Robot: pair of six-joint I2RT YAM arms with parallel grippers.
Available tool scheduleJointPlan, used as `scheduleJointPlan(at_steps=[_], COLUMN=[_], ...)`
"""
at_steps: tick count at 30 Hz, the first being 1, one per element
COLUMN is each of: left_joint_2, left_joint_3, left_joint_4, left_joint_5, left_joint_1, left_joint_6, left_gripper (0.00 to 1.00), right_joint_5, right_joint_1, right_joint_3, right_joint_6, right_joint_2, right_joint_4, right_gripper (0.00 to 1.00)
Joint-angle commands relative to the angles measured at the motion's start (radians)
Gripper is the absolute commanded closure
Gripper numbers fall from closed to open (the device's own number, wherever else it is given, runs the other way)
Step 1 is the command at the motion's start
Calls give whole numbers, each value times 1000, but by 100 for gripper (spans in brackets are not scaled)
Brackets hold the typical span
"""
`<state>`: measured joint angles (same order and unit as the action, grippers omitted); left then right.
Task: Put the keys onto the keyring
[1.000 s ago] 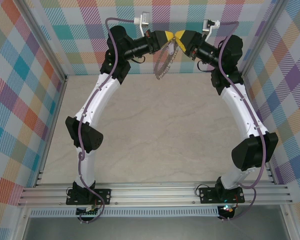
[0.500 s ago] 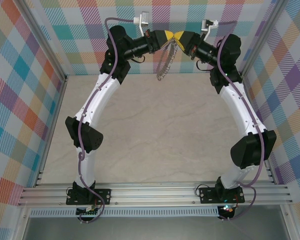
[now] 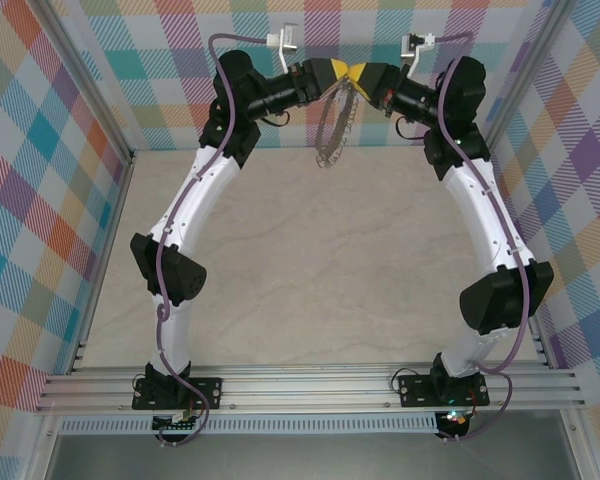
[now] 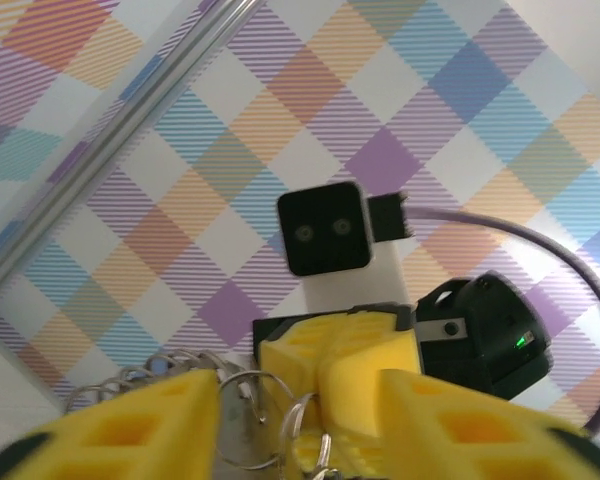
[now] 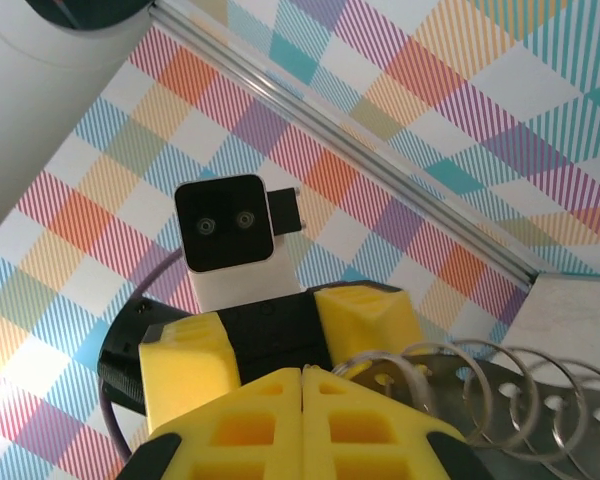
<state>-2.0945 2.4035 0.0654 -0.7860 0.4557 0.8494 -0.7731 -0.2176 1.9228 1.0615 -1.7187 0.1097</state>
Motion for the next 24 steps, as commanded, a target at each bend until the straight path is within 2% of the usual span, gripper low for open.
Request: scheduleJointPlan(at_steps=[1, 6, 11, 14, 16, 24], left_joint_2=[55, 72, 74, 74, 80, 85], left_joint_3=[29, 59, 78, 78, 80, 80], left_joint_4=[-100, -279, -396, -401, -402, -384], left_joint_5=[-13, -41, -104, -149, -173, -212], left_joint_1=[-23, -32, -46, -58, -64, -71], left_joint_6=[-109, -266, -357, -362, -368, -356], left_gripper=[40, 34, 37, 54, 62, 56], right_joint_5=[-103, -252, -405, -474, -485, -484], right_joint_1=[28, 50, 60, 63, 63, 58], right_joint_3=[84, 260, 435, 493, 499, 465], right_joint_6=[-132, -329, -472, -496, -505, -509], right_joint_2=[-21, -98, -199, -243, -253, -244], right_joint_4=[-118, -364, -566, -619, -636, -634], right_gripper=[100, 100, 100, 100, 100, 100])
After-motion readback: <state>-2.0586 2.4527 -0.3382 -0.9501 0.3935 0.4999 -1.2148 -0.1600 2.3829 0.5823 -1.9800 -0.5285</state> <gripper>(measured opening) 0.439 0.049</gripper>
